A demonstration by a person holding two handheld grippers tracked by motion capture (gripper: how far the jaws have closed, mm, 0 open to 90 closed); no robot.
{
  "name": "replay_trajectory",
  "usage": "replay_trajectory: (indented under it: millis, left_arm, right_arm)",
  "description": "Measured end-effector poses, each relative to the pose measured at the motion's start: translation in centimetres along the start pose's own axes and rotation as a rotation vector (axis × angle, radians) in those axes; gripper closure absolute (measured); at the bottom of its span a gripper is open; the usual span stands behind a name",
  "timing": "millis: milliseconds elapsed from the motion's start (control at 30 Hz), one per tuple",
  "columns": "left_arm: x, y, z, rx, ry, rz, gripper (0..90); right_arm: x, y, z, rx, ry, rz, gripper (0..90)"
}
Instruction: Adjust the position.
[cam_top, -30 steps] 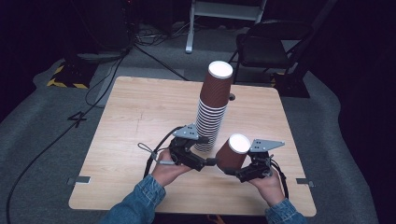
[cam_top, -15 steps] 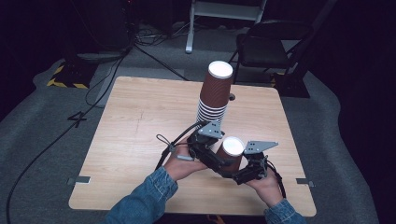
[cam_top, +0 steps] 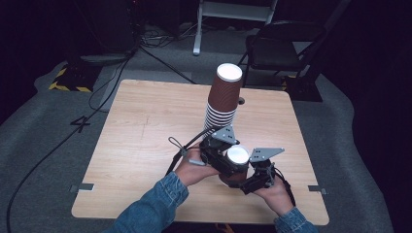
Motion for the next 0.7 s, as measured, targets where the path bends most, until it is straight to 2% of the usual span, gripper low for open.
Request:
replay_trajectory:
  millis: [133, 367, 533, 700]
  left_arm:
    - [0.3, 0.1, 0.1, 0.004, 0.017, -0.014, 23.8]
    - [0.4, -0.3, -0.1, 0.010, 0.001, -0.012, 24.8]
    - [0.7, -0.8, -0.4, 0.018, -0.031, 0.001, 24.9]
    - [0.8, -1.0, -0.5, 0.021, -0.036, 0.004, 25.2]
  right_arm:
    - [0.0, 0.1, -0.2, -0.006, -0.006, -0.004, 7.3]
    - [0.0, 0.1, -0.2, -0.002, -0.019, -0.012, 7.5]
    - [-0.1, -0.3, -0.2, 0.008, -0.033, -0.006, 7.7]
    - [-0.1, -0.3, -0.2, 0.011, -0.039, -0.008, 7.9]
Point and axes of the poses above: each handheld gripper's, and its own axes: y roughly forward along the jaws, x roughly out of its underside, z roughly to its right, the point moved 9 cm from there along y, roughly forward along the jaws, and after that the axes turned 5 degrees about -z, right-handed, at the moved point
